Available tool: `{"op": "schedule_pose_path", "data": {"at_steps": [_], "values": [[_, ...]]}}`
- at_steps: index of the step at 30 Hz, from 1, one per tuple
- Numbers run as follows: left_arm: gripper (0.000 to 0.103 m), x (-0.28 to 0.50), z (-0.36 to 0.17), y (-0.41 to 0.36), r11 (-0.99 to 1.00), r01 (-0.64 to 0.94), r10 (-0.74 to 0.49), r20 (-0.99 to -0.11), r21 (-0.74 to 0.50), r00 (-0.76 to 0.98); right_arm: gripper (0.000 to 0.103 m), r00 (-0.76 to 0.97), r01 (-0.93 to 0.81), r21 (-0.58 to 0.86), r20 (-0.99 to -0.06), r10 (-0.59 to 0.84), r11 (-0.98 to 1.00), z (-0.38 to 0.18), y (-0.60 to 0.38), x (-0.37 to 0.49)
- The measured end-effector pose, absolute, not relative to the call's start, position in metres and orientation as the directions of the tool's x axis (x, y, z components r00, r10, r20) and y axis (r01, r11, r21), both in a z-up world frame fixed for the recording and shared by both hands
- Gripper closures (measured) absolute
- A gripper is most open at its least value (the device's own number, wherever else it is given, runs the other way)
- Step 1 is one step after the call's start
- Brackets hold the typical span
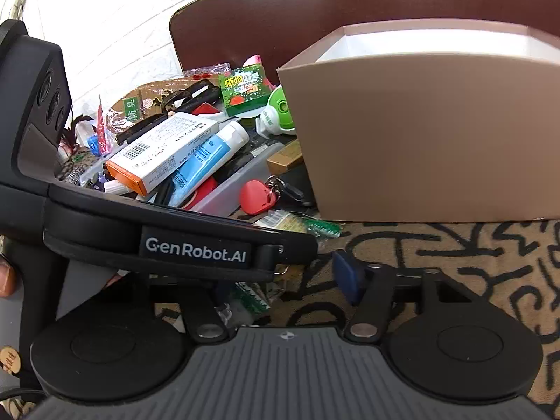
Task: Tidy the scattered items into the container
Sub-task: 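Reach the left tool to the packaged round snack and grasp it, then carry the packaged snack with the left tool over the box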
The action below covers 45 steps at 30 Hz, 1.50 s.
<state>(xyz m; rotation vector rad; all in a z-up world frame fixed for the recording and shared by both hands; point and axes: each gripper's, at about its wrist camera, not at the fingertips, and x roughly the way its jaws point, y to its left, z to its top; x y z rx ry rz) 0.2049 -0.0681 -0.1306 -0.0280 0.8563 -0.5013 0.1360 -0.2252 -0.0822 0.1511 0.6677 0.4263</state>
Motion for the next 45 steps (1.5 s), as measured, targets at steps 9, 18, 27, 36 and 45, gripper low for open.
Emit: {"op": "schedule_pose_path", "data": {"at_steps": [9, 18, 27, 36, 45], "values": [[0.049, 0.207, -0.131, -0.077, 0.885, 0.436, -0.409, -0.722, -0.164, 0.558, 0.049, 0.69, -0.329, 0.28, -0.581, 0.432, 0.902, -0.082, -0.223, 0.141], [0.051, 0.19, -0.117, -0.072, 0.887, 0.417, -0.421, -0.718, -0.197, 0.555, 0.051, 0.691, -0.357, 0.265, -0.57, 0.444, 0.896, -0.068, -0.226, 0.124], [0.051, 0.152, -0.078, -0.079, 0.878, 0.444, -0.443, -0.658, -0.179, 0.609, 0.051, 0.728, -0.376, 0.232, -0.525, 0.441, 0.897, -0.027, -0.238, 0.092], [0.05, 0.141, -0.031, -0.114, 0.838, 0.519, -0.51, -0.582, -0.17, 0.633, 0.052, 0.801, -0.344, 0.18, -0.455, 0.388, 0.922, 0.018, -0.273, 0.075], [0.051, 0.166, 0.012, -0.162, 0.788, 0.585, -0.583, -0.54, -0.192, 0.607, 0.053, 0.848, -0.295, 0.14, -0.417, 0.327, 0.945, 0.061, -0.318, 0.094]]}}
